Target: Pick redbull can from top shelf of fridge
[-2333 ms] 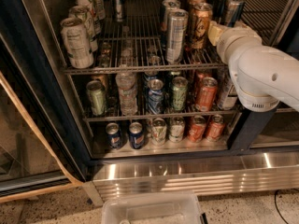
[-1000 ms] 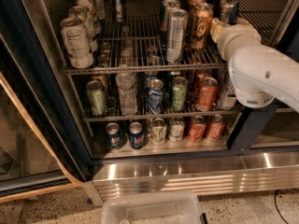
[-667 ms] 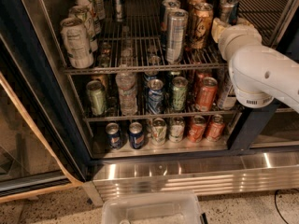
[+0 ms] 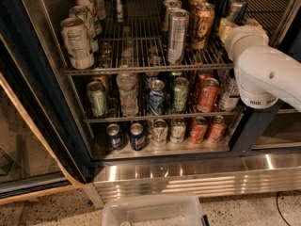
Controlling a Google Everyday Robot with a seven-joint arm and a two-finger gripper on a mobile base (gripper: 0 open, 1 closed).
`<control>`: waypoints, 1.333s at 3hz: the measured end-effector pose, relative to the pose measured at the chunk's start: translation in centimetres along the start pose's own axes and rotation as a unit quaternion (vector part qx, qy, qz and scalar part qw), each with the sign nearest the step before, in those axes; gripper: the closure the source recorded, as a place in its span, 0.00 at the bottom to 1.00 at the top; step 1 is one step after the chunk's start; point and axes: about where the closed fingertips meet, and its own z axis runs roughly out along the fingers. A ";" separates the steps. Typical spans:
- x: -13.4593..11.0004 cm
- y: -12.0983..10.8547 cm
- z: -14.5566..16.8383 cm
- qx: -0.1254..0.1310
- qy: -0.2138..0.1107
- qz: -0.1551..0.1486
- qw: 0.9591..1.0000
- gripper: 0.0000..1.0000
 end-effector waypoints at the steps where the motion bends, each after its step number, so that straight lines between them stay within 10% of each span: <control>1: 0.0 0.4 0.2 -0.003 0.000 0.000 1.000 0.46; 4: 0.0 0.4 1.9 0.004 0.001 -0.003 1.000 0.41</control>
Offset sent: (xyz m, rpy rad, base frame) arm 0.0100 0.0107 -0.0037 0.0028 0.0108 0.0261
